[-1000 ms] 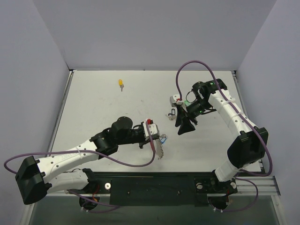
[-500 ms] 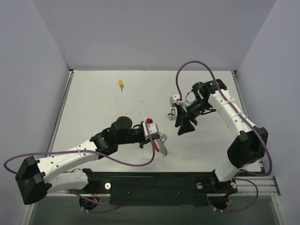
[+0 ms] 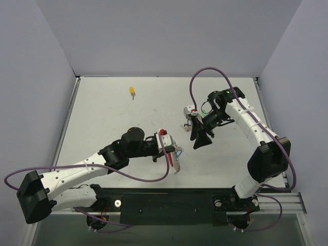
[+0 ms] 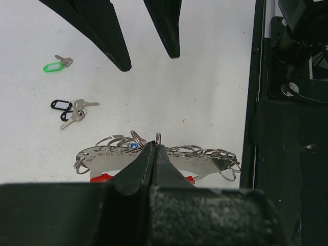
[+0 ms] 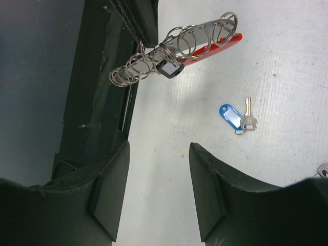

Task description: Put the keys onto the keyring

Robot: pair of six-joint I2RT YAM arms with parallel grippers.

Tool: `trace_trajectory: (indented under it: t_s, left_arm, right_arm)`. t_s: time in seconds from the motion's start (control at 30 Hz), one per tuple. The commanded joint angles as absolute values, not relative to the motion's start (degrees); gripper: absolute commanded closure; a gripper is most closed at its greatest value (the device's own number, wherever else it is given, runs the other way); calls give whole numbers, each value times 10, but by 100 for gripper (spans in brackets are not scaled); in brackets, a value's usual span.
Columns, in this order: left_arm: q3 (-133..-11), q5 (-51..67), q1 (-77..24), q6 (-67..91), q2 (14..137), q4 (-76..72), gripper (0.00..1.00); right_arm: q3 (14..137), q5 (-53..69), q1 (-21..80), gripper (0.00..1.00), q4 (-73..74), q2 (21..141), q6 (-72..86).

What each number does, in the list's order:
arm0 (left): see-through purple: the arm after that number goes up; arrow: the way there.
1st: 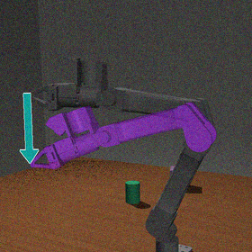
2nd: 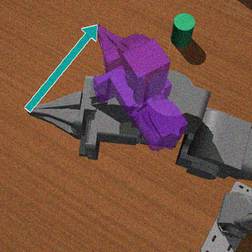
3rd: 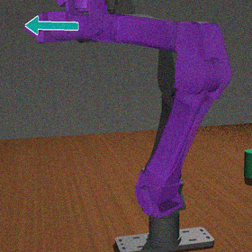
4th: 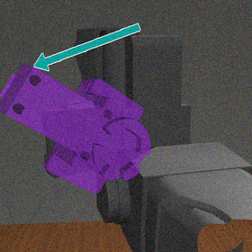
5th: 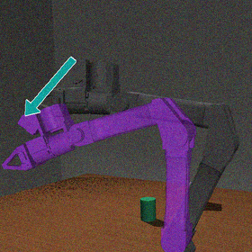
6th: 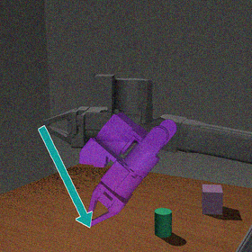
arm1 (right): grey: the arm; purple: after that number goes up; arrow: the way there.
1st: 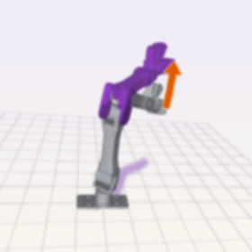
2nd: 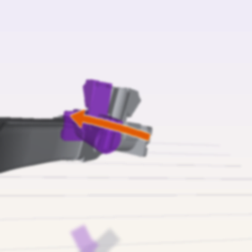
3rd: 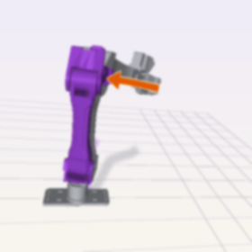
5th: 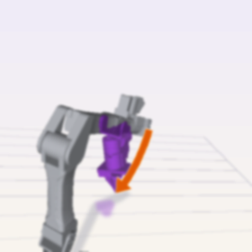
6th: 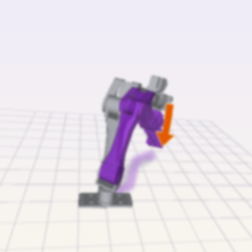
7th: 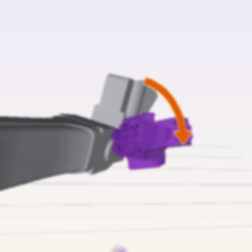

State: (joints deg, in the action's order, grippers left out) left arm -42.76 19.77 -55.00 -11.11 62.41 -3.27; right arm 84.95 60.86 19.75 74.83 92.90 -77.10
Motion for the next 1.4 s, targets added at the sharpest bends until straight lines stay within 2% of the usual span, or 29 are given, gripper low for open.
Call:
trace_trajectory:
  t_s: [0.0,0.2,0.33,0.6,0.77,0.93,1.2,1.37]
  left_arm:
    - [-429,204,-545,-105,620,-72,100]
    - [-414,165,-495,-31,639,-84,100]
    - [-396,149,-405,54,656,-125,100]
    - [-445,139,-288,157,786,-191,100]
    - [-515,143,-267,180,892,-191,100]
    - [-559,152,-261,199,938,-200,100]
    - [-563,149,-231,238,957,-221,100]
    - [-497,144,-207,289,959,-234,100]
  right_arm:
    - [847,628,201,55,900,934,-791]
    - [849,623,200,55,898,939,-790]
    - [849,622,194,55,898,941,-790]
    - [847,622,189,55,898,940,-792]
    - [846,623,184,55,898,936,-792]
    - [846,624,179,55,899,932,-794]
    - [844,623,176,55,899,931,-795]
    - [843,625,172,55,899,926,-795]
